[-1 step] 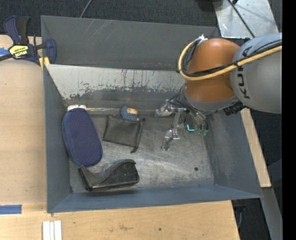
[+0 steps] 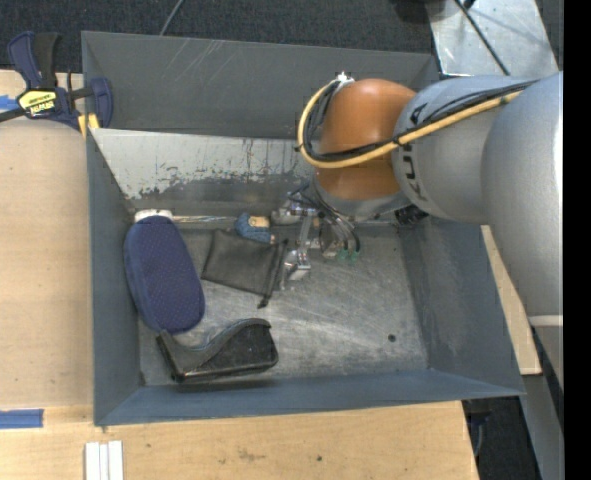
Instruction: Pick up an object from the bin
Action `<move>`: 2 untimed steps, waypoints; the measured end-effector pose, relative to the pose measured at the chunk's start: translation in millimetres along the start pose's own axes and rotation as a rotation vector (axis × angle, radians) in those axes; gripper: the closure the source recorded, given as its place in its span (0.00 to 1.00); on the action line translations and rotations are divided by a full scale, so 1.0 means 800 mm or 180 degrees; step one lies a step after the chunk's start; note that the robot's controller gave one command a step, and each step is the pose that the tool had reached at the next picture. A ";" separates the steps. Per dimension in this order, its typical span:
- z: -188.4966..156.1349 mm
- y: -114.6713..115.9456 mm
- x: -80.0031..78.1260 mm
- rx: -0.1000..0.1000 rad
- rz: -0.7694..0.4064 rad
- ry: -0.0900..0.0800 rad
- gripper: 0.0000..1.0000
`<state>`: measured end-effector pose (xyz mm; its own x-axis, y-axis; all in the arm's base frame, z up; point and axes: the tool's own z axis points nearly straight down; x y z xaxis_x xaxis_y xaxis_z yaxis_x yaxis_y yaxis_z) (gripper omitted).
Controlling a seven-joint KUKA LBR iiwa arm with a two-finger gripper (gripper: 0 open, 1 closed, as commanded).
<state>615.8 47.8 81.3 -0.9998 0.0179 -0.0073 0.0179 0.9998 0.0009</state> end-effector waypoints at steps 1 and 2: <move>-0.001 0.001 -0.003 -0.0002 -0.0001 -0.0020 1.00; 0.004 0.001 0.001 0.0001 -0.0003 0.0012 0.00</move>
Offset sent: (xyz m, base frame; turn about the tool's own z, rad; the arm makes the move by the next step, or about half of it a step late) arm 0.0000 0.0000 0.0000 0.0000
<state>614.8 48.5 78.5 -0.9998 0.0171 -0.0034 0.0171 0.9999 0.0006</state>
